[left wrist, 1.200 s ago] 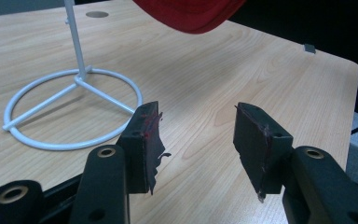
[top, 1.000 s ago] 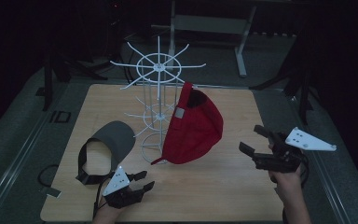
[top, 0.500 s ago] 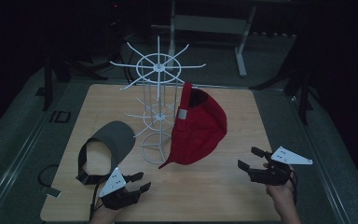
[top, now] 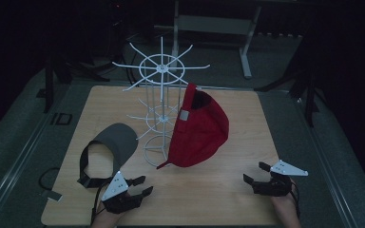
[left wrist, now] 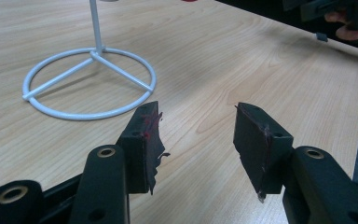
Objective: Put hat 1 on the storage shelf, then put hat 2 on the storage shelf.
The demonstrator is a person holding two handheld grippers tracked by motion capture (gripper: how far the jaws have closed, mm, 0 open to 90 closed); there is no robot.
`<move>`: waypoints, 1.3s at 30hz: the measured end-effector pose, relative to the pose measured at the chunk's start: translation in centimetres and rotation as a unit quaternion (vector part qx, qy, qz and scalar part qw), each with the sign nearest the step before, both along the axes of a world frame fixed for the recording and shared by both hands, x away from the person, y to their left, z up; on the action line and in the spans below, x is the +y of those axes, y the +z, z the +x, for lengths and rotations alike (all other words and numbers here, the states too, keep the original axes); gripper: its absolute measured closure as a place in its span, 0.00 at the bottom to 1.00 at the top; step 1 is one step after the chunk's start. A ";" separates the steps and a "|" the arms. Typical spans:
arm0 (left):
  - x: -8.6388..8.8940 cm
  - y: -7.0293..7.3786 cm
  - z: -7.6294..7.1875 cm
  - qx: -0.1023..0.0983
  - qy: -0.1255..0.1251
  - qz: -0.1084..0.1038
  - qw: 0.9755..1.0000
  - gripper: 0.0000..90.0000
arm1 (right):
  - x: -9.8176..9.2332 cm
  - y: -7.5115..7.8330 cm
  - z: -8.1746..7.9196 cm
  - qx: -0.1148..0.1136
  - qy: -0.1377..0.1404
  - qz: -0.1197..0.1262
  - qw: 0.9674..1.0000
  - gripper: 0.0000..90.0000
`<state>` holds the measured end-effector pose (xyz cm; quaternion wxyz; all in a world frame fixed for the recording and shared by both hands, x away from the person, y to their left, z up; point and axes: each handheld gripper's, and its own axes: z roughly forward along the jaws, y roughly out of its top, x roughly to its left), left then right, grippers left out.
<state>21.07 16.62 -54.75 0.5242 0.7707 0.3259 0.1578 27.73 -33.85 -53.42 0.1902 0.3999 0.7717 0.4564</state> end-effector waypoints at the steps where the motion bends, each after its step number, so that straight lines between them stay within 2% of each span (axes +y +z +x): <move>1: 0.0 0.0 0.0 0.000 0.000 0.002 1.000 0.57 | 0.0 0.0 0.0 0.000 0.000 0.000 1.000 0.12; 4: 0.1 0.0 0.0 -0.001 0.003 0.001 1.000 0.57 | -0.2 -0.8 0.0 0.000 -0.008 0.003 1.000 0.12; 5: 0.1 0.0 0.0 -0.001 0.003 0.001 1.000 0.57 | -0.5 -1.4 0.2 0.011 -0.005 0.016 1.000 0.12; 7: 0.2 0.1 -0.1 -0.002 0.006 0.003 1.000 0.57 | -0.6 -1.7 0.2 0.012 -0.007 0.016 1.000 0.13; 10: 0.5 0.1 -0.3 -0.005 0.010 0.008 1.000 0.57 | -0.8 -2.3 0.1 0.010 -0.017 0.012 1.000 0.15; 12: 0.9 0.2 -0.6 -0.008 0.016 0.011 1.000 0.57 | -1.2 -2.1 -0.2 -0.005 -0.022 0.031 0.999 0.15; 14: 2.1 0.5 -1.1 -0.013 0.034 0.014 0.999 0.57 | -1.5 -2.1 -0.3 -0.011 -0.032 0.031 0.999 0.15; 17: 3.1 0.6 -1.4 -0.014 0.047 0.012 0.999 0.57 | -1.7 -2.2 -0.3 -0.011 -0.036 0.039 0.999 0.15; 20: 4.7 0.8 -1.8 -0.015 0.069 0.010 0.997 0.57 | -1.8 -2.2 -0.3 -0.010 -0.040 0.034 0.999 0.15; 25: 6.8 0.9 -2.4 -0.011 0.108 0.026 0.994 0.57 | -1.8 -2.2 -0.2 -0.007 -0.039 0.035 0.999 0.15; 27: 7.8 0.9 -2.6 -0.006 0.126 0.026 0.992 0.55 | -1.8 -2.2 -0.2 -0.006 -0.039 0.038 0.998 0.15; 31: 9.9 0.9 -2.9 0.003 0.165 0.031 0.986 0.49 | -1.8 -2.2 -0.3 -0.008 -0.041 0.041 0.998 0.15; 32: 10.8 0.9 -3.0 0.005 0.188 0.045 0.981 0.47 | -1.8 -2.2 -0.3 -0.008 -0.042 0.040 0.998 0.15; 33: 10.8 0.9 -3.0 0.005 0.188 0.045 0.981 0.45 | -1.8 -2.2 -0.3 -0.008 -0.042 0.040 0.998 0.15; 35: 11.9 0.8 -2.8 0.024 0.201 0.054 0.978 0.39 | -1.9 -2.2 -0.3 -0.008 -0.042 0.043 0.998 0.15; 37: 12.8 0.4 -2.5 0.040 0.223 0.066 0.972 0.38 | -1.9 -2.2 -0.3 -0.007 -0.044 0.044 0.998 0.15; 38: 13.2 0.2 -2.2 0.056 0.226 0.071 0.970 0.33 | -1.9 -2.2 -0.3 -0.007 -0.045 0.046 0.998 0.15; 39: 13.4 0.0 -1.9 0.068 0.232 0.079 0.967 0.33 | -1.9 -2.2 -0.3 -0.007 -0.045 0.046 0.998 0.15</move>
